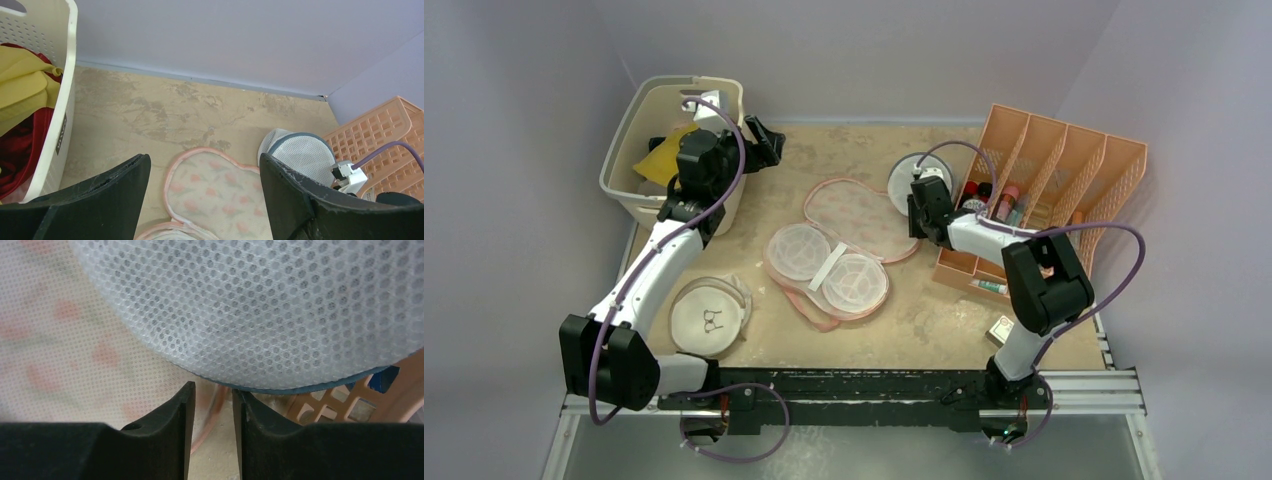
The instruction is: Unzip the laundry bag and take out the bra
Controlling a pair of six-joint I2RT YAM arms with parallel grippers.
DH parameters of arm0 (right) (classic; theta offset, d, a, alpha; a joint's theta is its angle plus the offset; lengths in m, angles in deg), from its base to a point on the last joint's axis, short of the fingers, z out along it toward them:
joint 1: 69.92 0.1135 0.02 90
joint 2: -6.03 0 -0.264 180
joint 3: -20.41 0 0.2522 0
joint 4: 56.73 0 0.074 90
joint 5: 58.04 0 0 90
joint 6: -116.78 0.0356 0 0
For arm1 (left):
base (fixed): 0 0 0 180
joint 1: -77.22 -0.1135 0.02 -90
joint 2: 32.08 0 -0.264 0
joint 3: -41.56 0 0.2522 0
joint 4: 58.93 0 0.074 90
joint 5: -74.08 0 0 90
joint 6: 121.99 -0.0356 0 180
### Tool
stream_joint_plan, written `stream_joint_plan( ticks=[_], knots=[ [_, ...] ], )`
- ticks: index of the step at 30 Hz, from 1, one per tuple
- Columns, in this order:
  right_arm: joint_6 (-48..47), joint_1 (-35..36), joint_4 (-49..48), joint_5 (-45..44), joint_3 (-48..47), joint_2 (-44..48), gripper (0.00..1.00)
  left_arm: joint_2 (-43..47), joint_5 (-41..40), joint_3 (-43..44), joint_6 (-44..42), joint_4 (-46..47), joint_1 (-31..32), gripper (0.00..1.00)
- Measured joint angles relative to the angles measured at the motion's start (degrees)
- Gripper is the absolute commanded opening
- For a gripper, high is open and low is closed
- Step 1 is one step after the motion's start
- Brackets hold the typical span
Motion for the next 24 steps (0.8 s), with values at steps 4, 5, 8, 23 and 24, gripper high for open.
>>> stream_joint_plan(
  ticks=[4,5,8,23,24],
  knots=[
    [2.1,0.0,-2.0,-2.6,1.2,0.0,0.34,-0.1,-0.1,0.0,0.0,0.0,0.0,0.79],
    [2.5,0.0,-2.4,-2.9,1.3,0.0,0.34,-0.1,-0.1,0.0,0.0,0.0,0.0,0.79],
    [3.3,0.0,-4.0,-3.9,2.1,-0.2,0.34,-0.2,-0.1,0.0,0.0,0.0,0.0,0.79],
    [4.3,0.0,-7.8,-3.6,3.0,-3.3,0.0,-0.2,0.0,0.0,0.0,0.0,0.0,0.79],
    [4.3,0.0,-8.2,-3.3,3.3,-3.2,0.0,-0.2,-0.1,0.0,0.0,0.0,0.0,0.79]
  ],
)
